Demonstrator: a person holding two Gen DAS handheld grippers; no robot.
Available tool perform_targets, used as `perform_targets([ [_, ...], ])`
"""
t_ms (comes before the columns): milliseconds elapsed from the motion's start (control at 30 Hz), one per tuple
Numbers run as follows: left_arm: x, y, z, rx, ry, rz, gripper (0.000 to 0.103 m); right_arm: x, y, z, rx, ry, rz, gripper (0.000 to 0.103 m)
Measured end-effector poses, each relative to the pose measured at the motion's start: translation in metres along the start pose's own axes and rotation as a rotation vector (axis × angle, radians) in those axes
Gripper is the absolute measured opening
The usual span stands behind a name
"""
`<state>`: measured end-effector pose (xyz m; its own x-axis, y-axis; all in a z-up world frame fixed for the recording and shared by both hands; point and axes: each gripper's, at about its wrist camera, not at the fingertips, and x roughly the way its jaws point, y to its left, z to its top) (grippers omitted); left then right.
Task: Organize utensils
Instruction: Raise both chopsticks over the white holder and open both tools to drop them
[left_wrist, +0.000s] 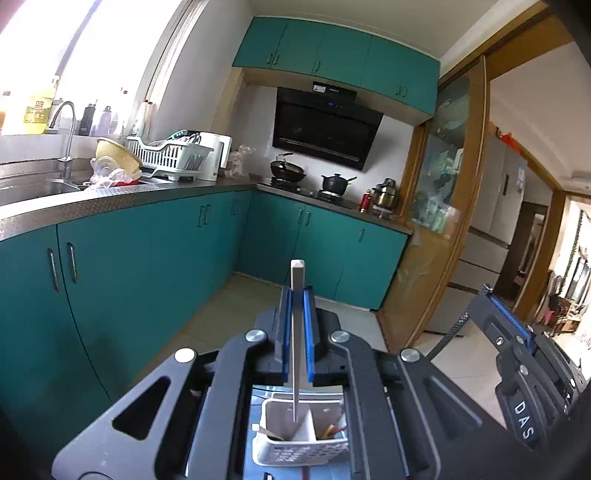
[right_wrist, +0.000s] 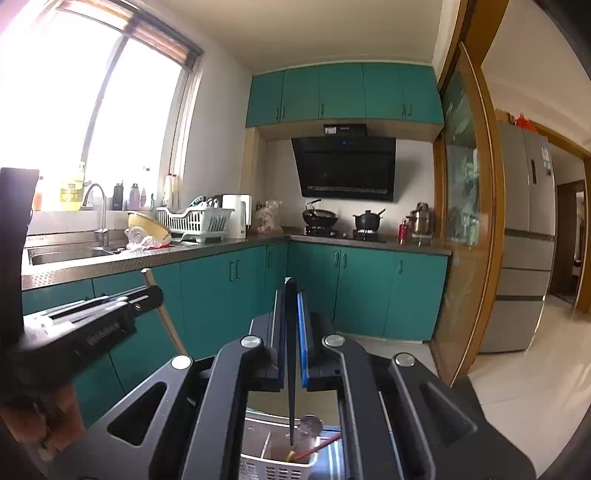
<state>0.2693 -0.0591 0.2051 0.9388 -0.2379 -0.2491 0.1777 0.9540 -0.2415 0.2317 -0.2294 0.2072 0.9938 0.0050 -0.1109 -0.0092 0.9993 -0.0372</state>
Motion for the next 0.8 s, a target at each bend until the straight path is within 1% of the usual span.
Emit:
perform_targets([
  [100, 0.022, 0.002, -0.013, 0.012, 0.019, 0.022, 0.006, 0.018, -0.002, -0.018, 0.02, 0.017, 0.02, 0.007],
  [233, 0.045, 0.007, -0.035, 0.022, 0.064, 0.032, 0.006, 0.04, -0.007, -0.046, 0.052, 0.076, 0.027, 0.007],
  [367, 0.053, 0.011, -0.047, 0.027, 0.093, 0.038, 0.006, 0.047, -0.008, -0.065, 0.047, 0.121, 0.019, 0.007],
  [467, 0.051, 0.015, -0.053, 0.024, 0.102, 0.035, 0.006, 0.046, -0.013, -0.076, 0.053, 0.153, 0.006, 0.008],
  [533, 0.045, 0.017, -0.056, 0.019, 0.097, 0.035, 0.008, 0.042, -0.016, -0.08, 0.063, 0.16, -0.001, 0.014],
  [567, 0.042, 0.018, -0.057, 0.019, 0.095, 0.034, 0.011, 0.038, -0.02, -0.082, 0.075, 0.161, -0.002, 0.016],
  [667, 0.03, 0.021, -0.059, 0.021, 0.081, 0.038, 0.014, 0.023, -0.028, -0.084, 0.095, 0.151, -0.013, 0.018],
  [800, 0.006, 0.027, -0.069, 0.022, 0.077, 0.037, 0.023, -0.006, -0.041, -0.093, 0.118, 0.158, -0.047, 0.019],
])
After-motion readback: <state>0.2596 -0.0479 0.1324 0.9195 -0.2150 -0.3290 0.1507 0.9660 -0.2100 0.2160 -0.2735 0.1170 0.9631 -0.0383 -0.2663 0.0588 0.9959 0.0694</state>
